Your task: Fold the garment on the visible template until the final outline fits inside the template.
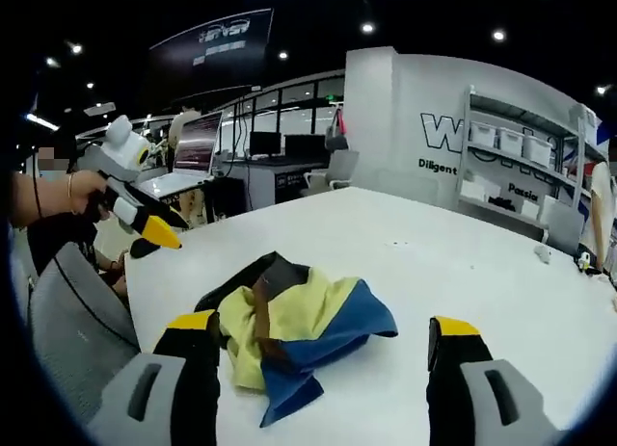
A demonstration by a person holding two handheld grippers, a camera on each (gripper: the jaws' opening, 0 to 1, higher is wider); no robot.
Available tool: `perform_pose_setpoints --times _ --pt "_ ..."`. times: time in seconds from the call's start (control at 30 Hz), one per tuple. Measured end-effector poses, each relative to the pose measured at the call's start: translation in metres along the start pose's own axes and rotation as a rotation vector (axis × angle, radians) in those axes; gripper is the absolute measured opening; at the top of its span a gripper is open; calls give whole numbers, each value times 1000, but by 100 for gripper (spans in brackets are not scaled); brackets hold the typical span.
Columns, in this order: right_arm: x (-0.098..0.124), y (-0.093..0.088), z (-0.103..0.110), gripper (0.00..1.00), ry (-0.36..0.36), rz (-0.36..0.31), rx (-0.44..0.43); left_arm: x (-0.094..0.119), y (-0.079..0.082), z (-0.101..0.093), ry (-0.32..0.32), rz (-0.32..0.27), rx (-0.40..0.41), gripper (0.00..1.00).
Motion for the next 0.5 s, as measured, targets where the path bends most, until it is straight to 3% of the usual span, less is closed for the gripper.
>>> perform_pose_setpoints --times 0.4,0.5 --pt "-21 -13 -6 81 32 65 84 -22 0 4 6 17 20 67" --pt "-26 -18 -4 72 49 84 114 -28 -4 4 1 37 18 66"
Point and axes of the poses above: the point that each gripper's makers call its tool centre point, and the gripper's own axes: x roughly backward along the fingers, z roughly to its left, y roughly out of its top, the point moved 2 cm from there along x, roughly backward along the fingers, and after that the axes turned 5 degrees about -x, right-handed, at the moved point
